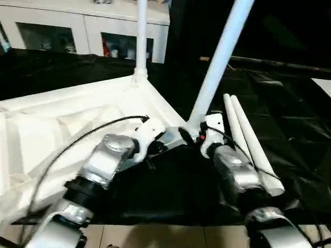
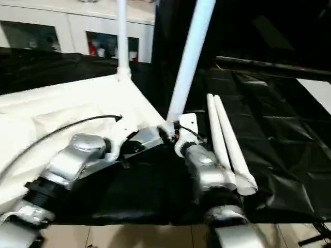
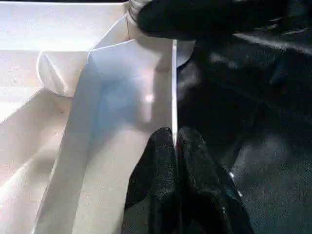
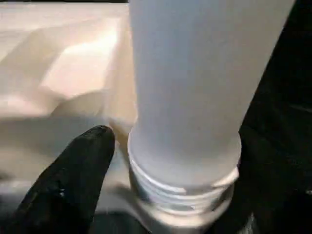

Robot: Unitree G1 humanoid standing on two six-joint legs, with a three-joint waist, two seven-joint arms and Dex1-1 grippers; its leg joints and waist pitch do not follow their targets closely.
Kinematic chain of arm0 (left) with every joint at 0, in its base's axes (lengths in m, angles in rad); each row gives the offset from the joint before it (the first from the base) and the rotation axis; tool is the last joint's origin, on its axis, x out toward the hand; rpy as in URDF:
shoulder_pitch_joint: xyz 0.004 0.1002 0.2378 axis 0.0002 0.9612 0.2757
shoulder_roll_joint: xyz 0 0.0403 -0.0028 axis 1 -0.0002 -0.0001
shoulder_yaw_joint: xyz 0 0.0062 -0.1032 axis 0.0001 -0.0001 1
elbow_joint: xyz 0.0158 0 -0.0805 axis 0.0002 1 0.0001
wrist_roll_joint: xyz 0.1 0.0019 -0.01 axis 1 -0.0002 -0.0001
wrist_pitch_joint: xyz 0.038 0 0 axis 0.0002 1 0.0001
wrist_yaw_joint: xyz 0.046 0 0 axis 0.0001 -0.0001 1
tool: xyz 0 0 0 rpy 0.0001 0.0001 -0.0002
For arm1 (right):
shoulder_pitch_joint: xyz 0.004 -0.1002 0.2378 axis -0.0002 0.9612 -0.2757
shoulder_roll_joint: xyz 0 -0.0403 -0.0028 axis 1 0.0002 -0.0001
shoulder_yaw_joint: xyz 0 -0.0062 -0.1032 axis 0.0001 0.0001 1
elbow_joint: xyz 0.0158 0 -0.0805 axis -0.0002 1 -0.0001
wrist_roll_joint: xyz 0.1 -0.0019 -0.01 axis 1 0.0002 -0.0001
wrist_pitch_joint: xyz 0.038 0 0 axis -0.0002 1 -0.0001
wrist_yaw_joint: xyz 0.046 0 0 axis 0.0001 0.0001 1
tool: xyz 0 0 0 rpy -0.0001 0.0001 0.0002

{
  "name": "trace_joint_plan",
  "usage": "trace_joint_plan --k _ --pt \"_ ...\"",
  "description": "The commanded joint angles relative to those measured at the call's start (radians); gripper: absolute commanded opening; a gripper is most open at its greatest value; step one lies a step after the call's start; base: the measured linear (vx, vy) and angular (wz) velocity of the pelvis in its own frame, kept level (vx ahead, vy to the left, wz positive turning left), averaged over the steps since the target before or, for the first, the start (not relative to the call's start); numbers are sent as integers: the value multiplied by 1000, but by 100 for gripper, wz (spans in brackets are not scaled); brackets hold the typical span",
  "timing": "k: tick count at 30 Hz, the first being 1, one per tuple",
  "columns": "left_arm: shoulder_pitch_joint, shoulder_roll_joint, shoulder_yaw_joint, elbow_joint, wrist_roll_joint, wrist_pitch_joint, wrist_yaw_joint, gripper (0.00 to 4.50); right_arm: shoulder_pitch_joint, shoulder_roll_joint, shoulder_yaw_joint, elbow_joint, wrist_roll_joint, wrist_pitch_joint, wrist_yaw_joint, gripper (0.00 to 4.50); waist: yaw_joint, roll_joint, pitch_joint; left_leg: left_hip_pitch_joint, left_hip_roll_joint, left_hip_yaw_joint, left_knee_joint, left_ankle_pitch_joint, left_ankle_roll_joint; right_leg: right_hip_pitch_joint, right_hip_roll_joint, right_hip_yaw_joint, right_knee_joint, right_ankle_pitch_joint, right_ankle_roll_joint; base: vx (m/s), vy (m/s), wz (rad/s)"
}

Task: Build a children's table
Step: Rotate leg to tighten

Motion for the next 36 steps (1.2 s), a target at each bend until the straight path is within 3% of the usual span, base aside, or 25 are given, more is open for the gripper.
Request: trace_joint_plan --k 1,3,6,8,12,14,19,29,31,32,33,34,35,36 --pt "25 10 -26 18 -11 -53 -60 0 18 -12 58 -53 0 28 100 389 8 11 -42 -4 23 -9 -84 -327 -4 27 -51 28 -99 -341 -123 0 0 0" --pt "36 58 -34 -7 -47 -124 -182 0 54 -89 74 -125 -4 37 190 389 8 8 -45 -8 23 -7 -83 -276 3 35 -49 27 -91 -273 -141 0 0 0" --pt "40 95 -38 -36 -82 -112 -267 0 83 -156 84 -181 1 53 278 389 12 13 -49 -1 25 -1 -77 -209 20 36 -44 27 -77 -129 -193 0 0 0" --pt "43 122 -48 -42 -90 -129 -313 0 104 -197 99 -224 3 67 339 389 16 18 -55 2 25 4 -68 -112 48 43 -41 23 -61 30 -234 0 0 0" --pt "56 161 -56 -63 -112 -135 -396 0 129 -246 119 -284 13 90 413 389 27 19 -54 4 23 8 -63 -60 73 48 -41 22 -54 119 -265 0 0 0" --pt "62 170 -56 -71 -117 -141 -414 0 134 -260 125 -298 24 99 441 389 30 15 -50 6 25 8 -68 -108 62 48 -45 22 -60 51 -262 0 0 0" --pt "64 172 -53 -72 -122 -137 -417 0 135 -263 132 -302 17 100 457 374 31 14 -45 7 29 5 -76 -187 18 44 -50 24 -72 -104 -232 0 0 0" --pt "76 178 -44 -87 -127 -123 -417 0 138 -233 124 -291 38 124 448 284 33 7 -47 5 27 6 -71 -139 30 44 -51 23 -66 -69 -228 0 0 0" --pt "74 164 -42 -78 -111 -112 -378 0 132 -200 94 -254 39 121 374 279 32 7 -47 4 26 6 -71 -137 25 43 -50 23 -66 -71 -228 0 0 0" --pt "63 132 -35 -50 -91 -99 -313 0 117 -152 48 -195 46 116 260 279 28 4 -46 2 26 6 -72 -146 18 43 -51 24 -67 -87 -226 0 0 0" --pt "63 132 -35 -50 -91 -99 -312 0 117 -151 47 -194 46 116 259 279 28 4 -46 2 26 6 -72 -146 18 43 -51 24 -67 -87 -226 0 0 0" --pt "53 108 -29 -26 -77 -94 -263 0 106 -121 20 -157 49 113 181 274 26 8 -44 5 27 3 -77 -182 -10 39 -53 24 -73 -151 -217 0 0 0" --pt "35 64 -20 14 -52 -75 -174 0 87 -77 -14 -99 48 110 57 274 23 5 -43 8 27 3 -78 -210 -23 36 -53 24 -77 -190 -209 0 0 0" --pt "35 64 -20 14 -52 -75 -174 0 87 -77 -14 -99 48 110 57 274 21 6 -38 9 28 4 -82 -234 -31 32 -53 25 -81 -224 -204 0 0 0"
